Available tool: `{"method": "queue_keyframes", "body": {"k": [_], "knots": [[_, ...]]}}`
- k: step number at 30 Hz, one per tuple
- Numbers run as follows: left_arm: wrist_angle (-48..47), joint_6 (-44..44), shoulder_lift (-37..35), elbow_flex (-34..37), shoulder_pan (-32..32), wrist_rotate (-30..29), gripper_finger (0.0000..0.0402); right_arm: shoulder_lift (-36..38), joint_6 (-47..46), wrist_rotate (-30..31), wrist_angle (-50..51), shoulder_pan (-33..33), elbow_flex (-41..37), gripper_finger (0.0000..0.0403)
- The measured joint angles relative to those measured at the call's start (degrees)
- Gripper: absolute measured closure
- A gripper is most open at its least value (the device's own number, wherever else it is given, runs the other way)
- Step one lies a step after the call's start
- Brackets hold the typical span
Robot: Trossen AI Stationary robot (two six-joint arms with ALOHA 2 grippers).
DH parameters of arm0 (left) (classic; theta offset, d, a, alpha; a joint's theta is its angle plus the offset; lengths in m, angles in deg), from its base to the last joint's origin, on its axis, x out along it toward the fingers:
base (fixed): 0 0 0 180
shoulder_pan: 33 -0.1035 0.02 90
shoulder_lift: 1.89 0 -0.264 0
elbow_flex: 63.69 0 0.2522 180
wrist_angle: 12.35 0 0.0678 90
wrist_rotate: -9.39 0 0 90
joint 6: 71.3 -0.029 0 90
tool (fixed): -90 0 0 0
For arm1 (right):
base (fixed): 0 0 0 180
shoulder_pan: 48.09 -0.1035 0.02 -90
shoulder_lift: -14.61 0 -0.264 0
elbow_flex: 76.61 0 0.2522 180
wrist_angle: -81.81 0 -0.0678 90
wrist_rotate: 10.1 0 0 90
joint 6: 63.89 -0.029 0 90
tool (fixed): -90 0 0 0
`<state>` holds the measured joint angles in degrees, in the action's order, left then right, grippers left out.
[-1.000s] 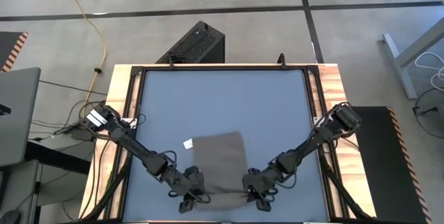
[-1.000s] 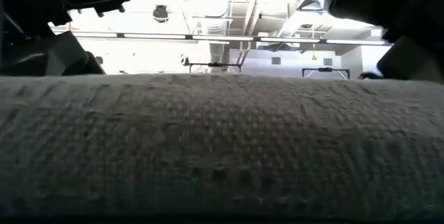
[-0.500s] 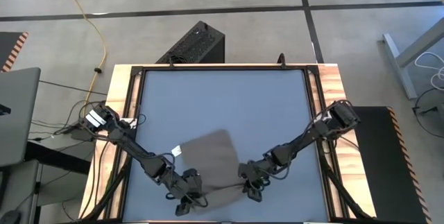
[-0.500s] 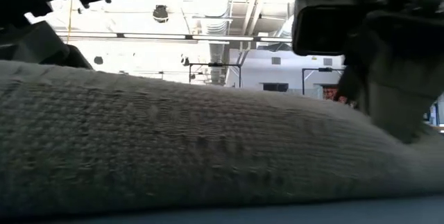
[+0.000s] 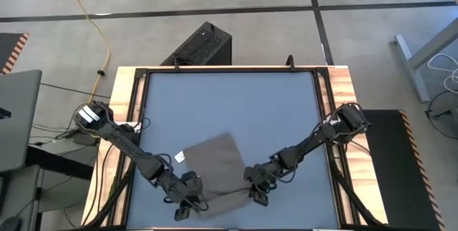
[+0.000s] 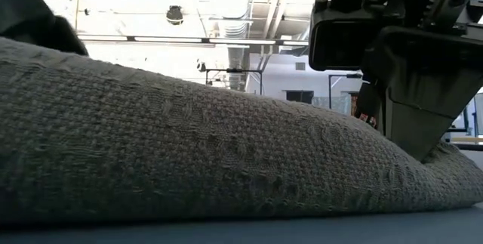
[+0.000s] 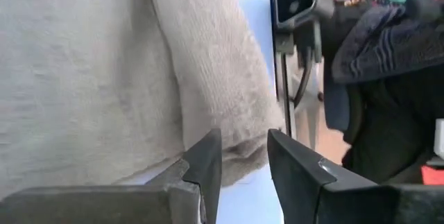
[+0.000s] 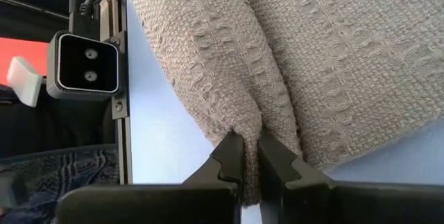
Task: Roll towel into tight, uniform cylinder
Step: Roll the gray towel
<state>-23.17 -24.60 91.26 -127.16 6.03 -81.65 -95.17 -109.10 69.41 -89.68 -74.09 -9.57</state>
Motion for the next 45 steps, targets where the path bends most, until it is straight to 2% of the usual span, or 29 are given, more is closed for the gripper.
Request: {"method": "queue_keyframes", "body": {"k": [4,6,10,14,21,33,38,45], "knots": [[0.26,-1.78,-2.8,-0.02,0.36,-5.01,0.0299,-0.09,0.04,-0.34,-0.4,0.51,-0.04,0.0365],[3.28,-4.05,-3.41,-0.22,0.35,-7.45,0.0299,-0.09,0.04,-0.53,-0.11,0.77,-0.04,0.0365],[8.16,-12.93,-1.13,-3.69,0.85,-12.66,0.0299,-0.11,0.07,-0.82,-0.18,1.03,-0.04,0.0365],[5.22,-18.84,4.19,-9.57,1.07,-12.34,0.0299,-0.13,0.11,-0.77,-0.2,0.92,-0.04,0.0365],[-7.13,-16.59,10.56,-18.68,1.04,-9.73,0.0299,-0.15,0.23,-0.61,-0.39,0.92,-0.09,0.0365],[-6.0,-14.0,11.95,-20.46,0.24,-9.26,0.0297,-0.15,0.68,-0.83,-1.19,0.86,-0.11,0.0363],[-6.27,-11.86,11.95,-20.46,0.26,-6.31,0.0267,-0.15,0.85,-0.84,-1.19,0.86,-0.11,0.0363],[-12.84,-12.34,11.95,-20.41,0.43,-8.9,0.0194,-0.15,1.57,-0.82,-1.23,0.6,-0.11,0.0363]]}}
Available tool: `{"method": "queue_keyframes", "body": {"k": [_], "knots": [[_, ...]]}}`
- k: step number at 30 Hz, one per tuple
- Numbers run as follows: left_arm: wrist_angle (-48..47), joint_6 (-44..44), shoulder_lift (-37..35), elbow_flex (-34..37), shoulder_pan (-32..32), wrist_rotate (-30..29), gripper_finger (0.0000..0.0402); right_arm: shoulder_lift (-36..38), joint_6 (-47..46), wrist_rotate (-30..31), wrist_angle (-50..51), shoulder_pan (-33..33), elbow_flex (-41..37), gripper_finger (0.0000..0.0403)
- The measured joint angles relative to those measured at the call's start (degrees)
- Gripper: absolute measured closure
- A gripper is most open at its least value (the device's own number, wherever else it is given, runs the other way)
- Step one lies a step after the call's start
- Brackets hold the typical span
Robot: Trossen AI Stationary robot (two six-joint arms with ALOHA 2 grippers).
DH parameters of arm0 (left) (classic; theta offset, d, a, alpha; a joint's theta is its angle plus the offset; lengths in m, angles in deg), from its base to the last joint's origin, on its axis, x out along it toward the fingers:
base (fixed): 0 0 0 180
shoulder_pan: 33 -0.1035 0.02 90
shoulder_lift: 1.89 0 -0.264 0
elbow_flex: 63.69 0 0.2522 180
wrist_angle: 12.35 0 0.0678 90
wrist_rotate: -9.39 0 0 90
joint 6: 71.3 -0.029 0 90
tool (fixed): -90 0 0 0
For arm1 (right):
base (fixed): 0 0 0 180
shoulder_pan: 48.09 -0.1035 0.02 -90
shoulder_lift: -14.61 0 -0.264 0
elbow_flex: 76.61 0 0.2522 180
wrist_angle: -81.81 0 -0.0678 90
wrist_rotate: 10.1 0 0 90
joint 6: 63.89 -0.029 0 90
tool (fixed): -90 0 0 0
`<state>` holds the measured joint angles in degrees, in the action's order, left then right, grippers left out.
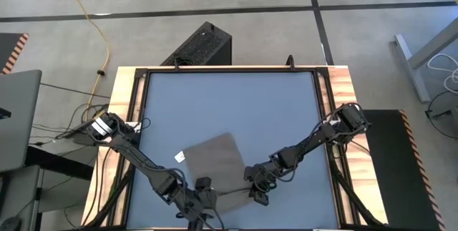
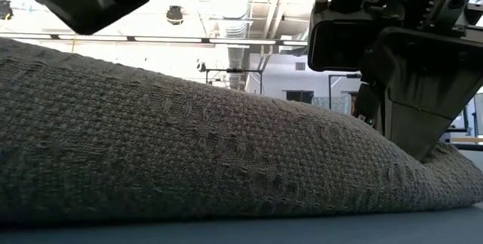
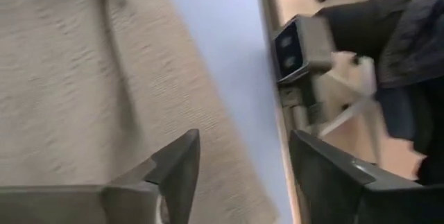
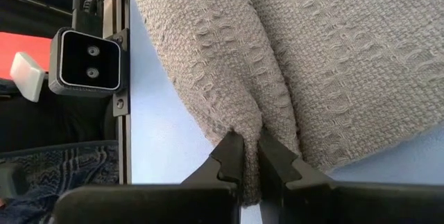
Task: Roll towel into tight, uniform cylinder
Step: Roll the gray towel
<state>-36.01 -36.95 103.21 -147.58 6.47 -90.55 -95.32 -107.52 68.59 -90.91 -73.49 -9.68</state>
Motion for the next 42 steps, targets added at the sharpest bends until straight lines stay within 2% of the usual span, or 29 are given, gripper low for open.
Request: {"method": "queue_keyframes", "body": {"k": [6,9,15,21,25,28,31,38,42], "knots": [[-2.23,2.68,0.0,0.04,1.16,-0.85,0.0165,0.0,0.23,0.06,-0.01,-0.37,0.0,0.0362],[-2.57,4.22,0.0,0.04,2.42,-1.75,0.0165,0.0,0.36,0.04,0.0,-0.37,0.0,0.0362],[-2.53,7.25,2.54,0.0,5.27,-7.97,0.0164,0.0,0.57,0.24,-0.07,-0.37,0.0,0.0362],[-2.25,11.63,6.52,-0.02,5.92,-8.87,0.0165,0.0,0.35,0.48,-0.63,-0.44,-0.03,0.0362],[-4.29,15.69,6.76,-0.09,5.89,-9.46,0.0178,0.0,-0.62,0.46,-1.01,-0.42,0.02,0.0362],[-7.13,19.41,6.86,-0.09,5.88,-9.25,0.0199,0.0,-1.26,0.48,-1.03,-0.56,0.02,0.0362],[-9.34,25.51,7.28,-0.11,5.19,-5.79,0.0238,0.0,-2.51,1.28,-1.2,-0.85,0.05,0.0362],[-7.19,28.75,7.04,-0.09,4.96,0.88,0.038,-0.01,-5.22,1.74,-2.74,-0.88,0.09,0.0362],[-5.7,28.13,7.04,-0.04,5.2,3.46,0.0387,-0.17,-2.21,1.1,-6.97,-0.86,0.02,0.0355]]}}
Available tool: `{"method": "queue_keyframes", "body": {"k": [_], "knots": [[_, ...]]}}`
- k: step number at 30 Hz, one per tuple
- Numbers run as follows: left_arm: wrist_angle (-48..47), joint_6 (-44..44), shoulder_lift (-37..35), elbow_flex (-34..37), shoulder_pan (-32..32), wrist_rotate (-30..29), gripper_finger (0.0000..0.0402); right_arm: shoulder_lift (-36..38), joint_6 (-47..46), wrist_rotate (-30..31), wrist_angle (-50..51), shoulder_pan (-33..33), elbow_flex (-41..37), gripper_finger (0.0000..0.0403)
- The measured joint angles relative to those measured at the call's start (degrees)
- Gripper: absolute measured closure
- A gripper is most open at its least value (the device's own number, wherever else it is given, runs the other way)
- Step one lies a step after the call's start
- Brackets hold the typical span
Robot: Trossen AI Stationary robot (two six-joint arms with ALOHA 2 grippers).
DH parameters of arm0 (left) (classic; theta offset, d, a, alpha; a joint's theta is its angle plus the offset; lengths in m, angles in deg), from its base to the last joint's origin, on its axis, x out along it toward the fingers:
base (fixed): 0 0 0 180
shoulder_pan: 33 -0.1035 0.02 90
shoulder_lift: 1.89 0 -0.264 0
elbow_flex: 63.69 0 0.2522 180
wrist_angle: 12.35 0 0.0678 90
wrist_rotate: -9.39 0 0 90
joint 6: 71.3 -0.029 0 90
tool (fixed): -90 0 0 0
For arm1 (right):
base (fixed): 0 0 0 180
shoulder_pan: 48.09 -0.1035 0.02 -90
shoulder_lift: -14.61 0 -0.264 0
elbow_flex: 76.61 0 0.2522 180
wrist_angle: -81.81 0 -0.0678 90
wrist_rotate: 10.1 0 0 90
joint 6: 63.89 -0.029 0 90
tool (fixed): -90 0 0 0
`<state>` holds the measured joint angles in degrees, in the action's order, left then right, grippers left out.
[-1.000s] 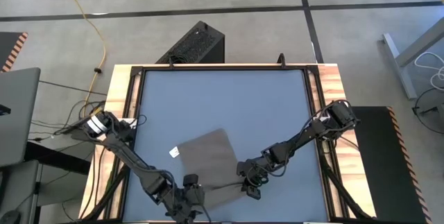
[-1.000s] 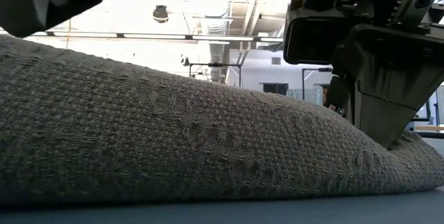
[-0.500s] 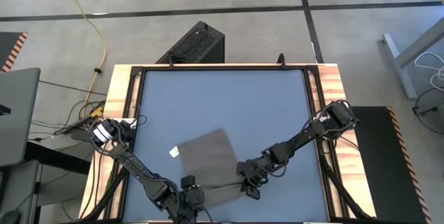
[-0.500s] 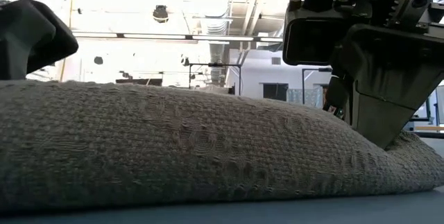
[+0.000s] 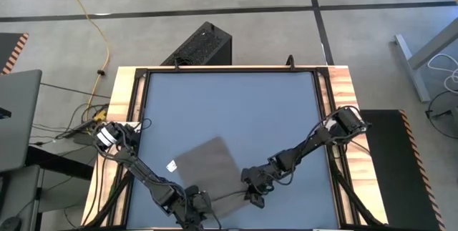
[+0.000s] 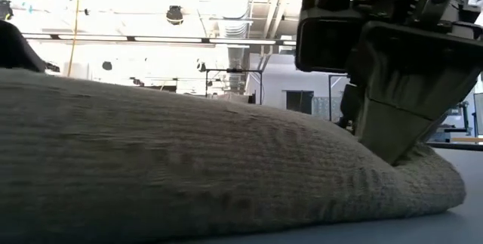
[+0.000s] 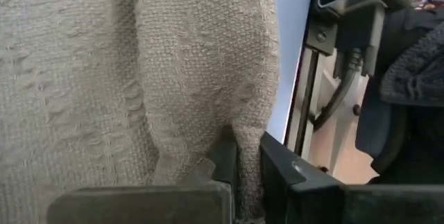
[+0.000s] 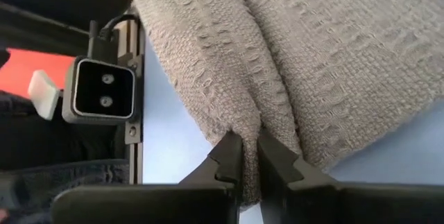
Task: Roll towel into tight, uniform cylinder
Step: Roll the gray towel
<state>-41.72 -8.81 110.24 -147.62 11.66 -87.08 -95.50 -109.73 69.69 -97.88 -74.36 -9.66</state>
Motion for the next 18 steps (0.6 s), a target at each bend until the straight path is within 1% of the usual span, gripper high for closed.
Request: {"method": "queue_keyframes", "body": {"k": [2,5,9,14,16,18], "knots": [[-0.01,-0.14,0.0,0.0,0.03,-0.02,0.0387,-0.02,1.45,0.01,-1.72,-0.01,-0.16,0.0348],[-0.05,-0.32,0.0,0.0,0.05,-0.01,0.0388,-0.02,-1.53,-0.35,-2.43,0.02,-0.15,0.034],[-0.07,-0.41,0.0,0.0,0.46,-0.42,0.0389,0.44,-1.06,-3.18,-2.39,0.23,-0.11,0.0324],[-0.05,-0.37,-0.01,0.04,0.78,-0.02,0.039,4.63,2.86,-5.12,2.29,0.32,-0.24,0.0285],[-0.01,-0.52,-0.02,0.04,0.9,0.29,0.039,7.53,5.29,-3.84,5.29,0.49,-0.26,0.0268],[0.01,-0.52,-0.02,0.04,0.92,0.11,0.039,10.6,8.25,0.1,8.66,0.24,-0.22,0.0253]]}}
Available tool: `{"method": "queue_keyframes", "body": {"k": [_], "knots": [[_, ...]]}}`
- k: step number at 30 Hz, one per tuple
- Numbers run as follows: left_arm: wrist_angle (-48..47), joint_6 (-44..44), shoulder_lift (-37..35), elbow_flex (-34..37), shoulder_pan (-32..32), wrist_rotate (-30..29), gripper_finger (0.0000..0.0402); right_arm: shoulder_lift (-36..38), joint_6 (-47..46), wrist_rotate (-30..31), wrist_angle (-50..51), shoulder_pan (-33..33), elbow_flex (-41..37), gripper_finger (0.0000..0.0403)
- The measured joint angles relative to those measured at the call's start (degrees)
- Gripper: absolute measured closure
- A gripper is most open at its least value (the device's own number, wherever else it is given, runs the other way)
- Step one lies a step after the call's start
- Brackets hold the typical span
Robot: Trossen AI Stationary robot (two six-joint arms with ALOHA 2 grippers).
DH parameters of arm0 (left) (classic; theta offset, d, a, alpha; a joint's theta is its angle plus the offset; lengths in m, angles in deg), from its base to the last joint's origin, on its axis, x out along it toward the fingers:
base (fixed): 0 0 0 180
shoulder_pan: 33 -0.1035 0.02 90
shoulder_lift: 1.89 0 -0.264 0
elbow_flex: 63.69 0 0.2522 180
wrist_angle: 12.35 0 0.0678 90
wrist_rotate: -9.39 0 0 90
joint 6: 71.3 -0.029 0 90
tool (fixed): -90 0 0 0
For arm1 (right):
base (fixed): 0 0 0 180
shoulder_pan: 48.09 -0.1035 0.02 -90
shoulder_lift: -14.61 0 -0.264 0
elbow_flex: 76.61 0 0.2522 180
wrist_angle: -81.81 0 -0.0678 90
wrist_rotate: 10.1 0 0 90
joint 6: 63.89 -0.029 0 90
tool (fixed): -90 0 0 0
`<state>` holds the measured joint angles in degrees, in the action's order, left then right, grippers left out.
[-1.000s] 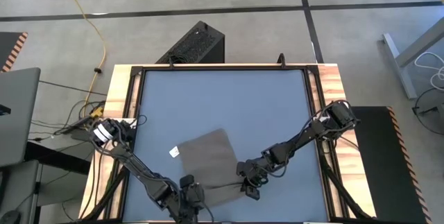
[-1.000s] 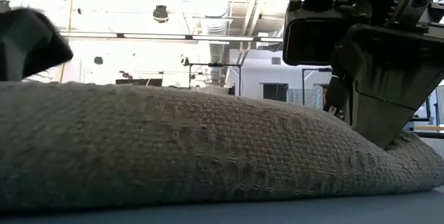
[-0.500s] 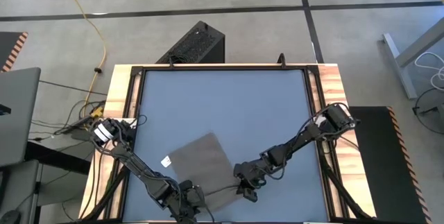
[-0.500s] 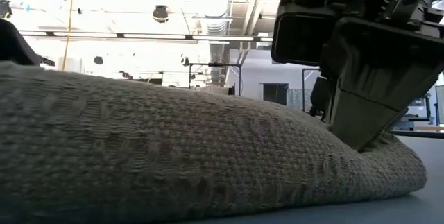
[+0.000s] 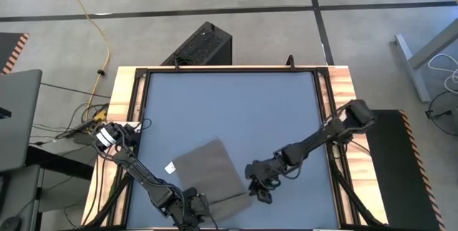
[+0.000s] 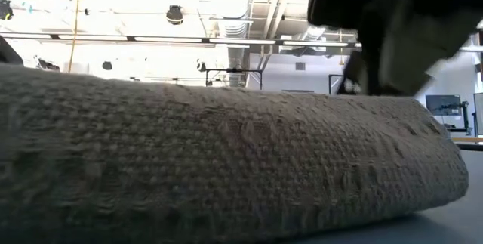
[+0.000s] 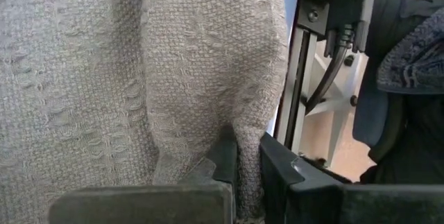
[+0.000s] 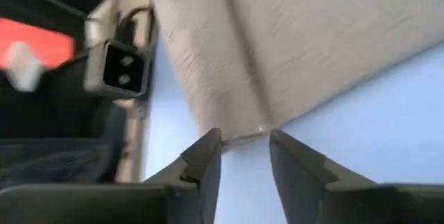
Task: Roll towel into tight, uniform cylinder
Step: Roll the gray towel
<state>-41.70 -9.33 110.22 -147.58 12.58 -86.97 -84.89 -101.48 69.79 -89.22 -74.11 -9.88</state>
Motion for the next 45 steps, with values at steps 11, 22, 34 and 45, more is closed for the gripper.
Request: {"method": "queue_keyframes", "body": {"k": [11,22,34,45], "knots": [[0.19,-0.21,0.0,0.02,0.99,-2.42,0.039,-0.85,32.38,30.27,-5.27,-16.67,0.11,0.0211],[2.12,-0.25,-0.02,0.02,0.9,-1.25,0.039,-12.13,46.78,42.56,-13.83,-22.11,4.17,0.0207],[2.7,-1.53,-0.02,0.02,0.84,-0.07,0.039,-16.07,51.03,44.72,-12.56,-16.55,6.45,0.0208],[3.39,-3.38,-0.02,0.02,0.96,-0.26,0.039,-15.68,43.53,26.54,-6.16,-7.53,6.71,0.0336]]}}
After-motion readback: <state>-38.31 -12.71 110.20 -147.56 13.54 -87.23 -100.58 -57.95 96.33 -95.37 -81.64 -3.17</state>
